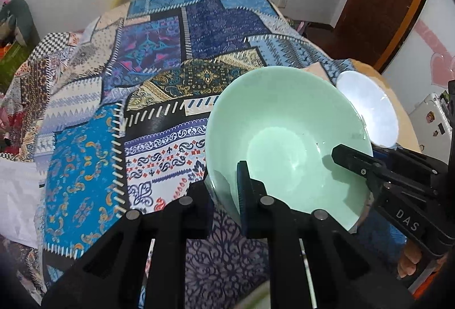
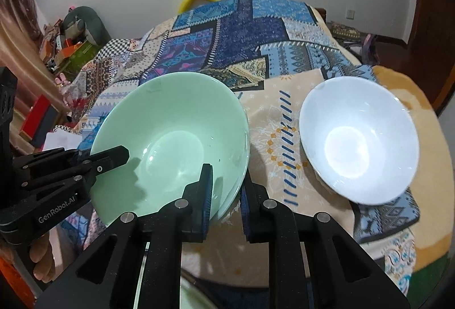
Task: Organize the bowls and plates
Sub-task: 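Carry the pale green bowl with both grippers over the pink bowl and lower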
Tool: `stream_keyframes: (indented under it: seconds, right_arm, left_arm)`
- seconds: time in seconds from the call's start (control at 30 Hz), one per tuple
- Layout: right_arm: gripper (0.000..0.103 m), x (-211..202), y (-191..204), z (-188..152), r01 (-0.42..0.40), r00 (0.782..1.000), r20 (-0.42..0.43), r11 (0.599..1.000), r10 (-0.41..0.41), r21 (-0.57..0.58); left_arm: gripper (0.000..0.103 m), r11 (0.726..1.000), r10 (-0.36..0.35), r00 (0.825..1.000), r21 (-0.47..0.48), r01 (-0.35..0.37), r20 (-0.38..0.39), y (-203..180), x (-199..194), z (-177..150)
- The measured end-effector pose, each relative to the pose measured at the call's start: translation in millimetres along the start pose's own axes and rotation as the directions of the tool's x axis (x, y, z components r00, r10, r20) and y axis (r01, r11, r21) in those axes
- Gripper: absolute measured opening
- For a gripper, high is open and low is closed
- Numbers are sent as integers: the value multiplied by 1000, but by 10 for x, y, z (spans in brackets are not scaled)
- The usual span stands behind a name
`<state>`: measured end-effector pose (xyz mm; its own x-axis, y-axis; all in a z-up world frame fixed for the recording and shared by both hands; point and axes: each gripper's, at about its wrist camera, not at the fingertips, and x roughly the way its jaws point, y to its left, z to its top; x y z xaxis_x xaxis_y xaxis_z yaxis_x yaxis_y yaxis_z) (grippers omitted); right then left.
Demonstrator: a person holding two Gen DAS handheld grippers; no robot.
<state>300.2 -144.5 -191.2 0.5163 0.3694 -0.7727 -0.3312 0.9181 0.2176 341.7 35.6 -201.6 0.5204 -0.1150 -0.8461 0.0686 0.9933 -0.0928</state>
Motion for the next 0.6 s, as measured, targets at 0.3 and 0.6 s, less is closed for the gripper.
stream_keyframes:
  seconds: [0.3,0.6]
  right_arm:
    - [16,-337,177,-72,2,999,48,1000,-1,-17]
    - [16,-660,435,-199,-12,996,84,999,16,-40]
  left_arm:
    - [13,1000,-5,999,-10,5,42,-32,-448,-172]
    - [13,1000,-1,995,-15,3,96,-14,-1005,-449]
